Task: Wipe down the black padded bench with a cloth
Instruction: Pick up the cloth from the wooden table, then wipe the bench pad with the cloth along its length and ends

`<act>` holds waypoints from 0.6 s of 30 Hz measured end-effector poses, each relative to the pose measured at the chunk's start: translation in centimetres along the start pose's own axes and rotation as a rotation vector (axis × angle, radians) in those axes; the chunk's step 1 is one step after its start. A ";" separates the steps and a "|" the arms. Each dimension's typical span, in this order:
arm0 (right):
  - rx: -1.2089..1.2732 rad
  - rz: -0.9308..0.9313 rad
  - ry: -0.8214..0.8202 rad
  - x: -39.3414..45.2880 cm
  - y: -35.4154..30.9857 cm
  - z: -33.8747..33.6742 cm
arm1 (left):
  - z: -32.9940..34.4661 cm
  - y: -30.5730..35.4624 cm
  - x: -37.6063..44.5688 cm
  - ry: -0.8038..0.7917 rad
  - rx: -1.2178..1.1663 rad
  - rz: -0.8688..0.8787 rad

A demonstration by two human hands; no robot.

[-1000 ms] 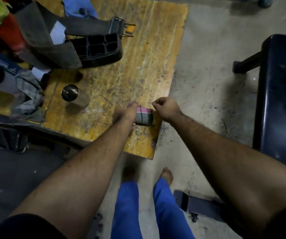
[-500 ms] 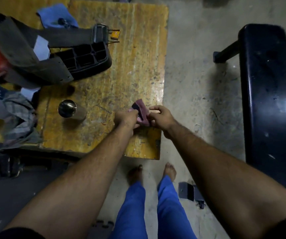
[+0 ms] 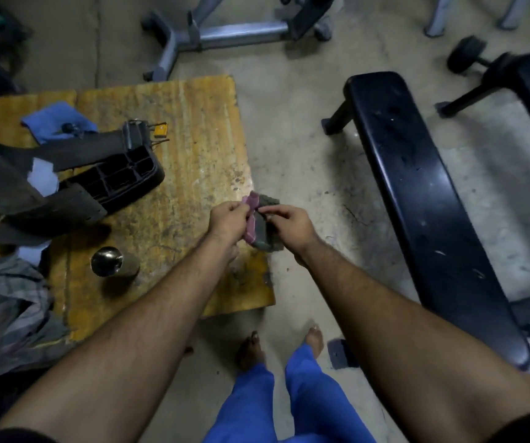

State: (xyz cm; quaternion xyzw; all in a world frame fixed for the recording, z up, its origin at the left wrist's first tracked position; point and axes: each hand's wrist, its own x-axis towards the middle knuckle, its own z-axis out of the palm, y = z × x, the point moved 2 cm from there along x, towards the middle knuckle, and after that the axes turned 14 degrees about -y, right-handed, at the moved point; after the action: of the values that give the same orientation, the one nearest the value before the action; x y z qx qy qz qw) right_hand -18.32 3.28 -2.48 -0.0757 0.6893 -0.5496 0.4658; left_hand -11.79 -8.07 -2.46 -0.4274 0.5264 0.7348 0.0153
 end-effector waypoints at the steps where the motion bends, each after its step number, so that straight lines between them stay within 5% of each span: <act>1: -0.001 -0.027 0.099 -0.4 0.1 -1.4 | 1.2 0.6 -0.1 -0.034 0.013 0.003; 4: 0.100 0.030 0.321 -1.8 1.2 -6.1 | 5.6 1.8 -0.2 -0.206 -0.006 -0.037; 8: 0.628 0.062 0.098 -3.1 4.1 -11.4 | 12.2 1.8 0.8 -0.400 0.072 -0.107; 14: 0.821 -0.029 0.407 -7.2 8.8 -20.4 | 23.1 -1.1 0.5 -0.540 0.528 -0.131; 18: 1.059 -0.054 0.429 -11.6 12.0 -26.2 | 31.6 -4.1 -0.3 -0.670 0.632 -0.092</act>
State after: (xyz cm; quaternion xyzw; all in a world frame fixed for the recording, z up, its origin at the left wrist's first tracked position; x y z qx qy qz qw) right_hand -25.97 33.09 -6.94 0.2637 0.3969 -0.8349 0.2754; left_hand -29.00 18.74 -2.86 -0.1636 0.6712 0.6346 0.3465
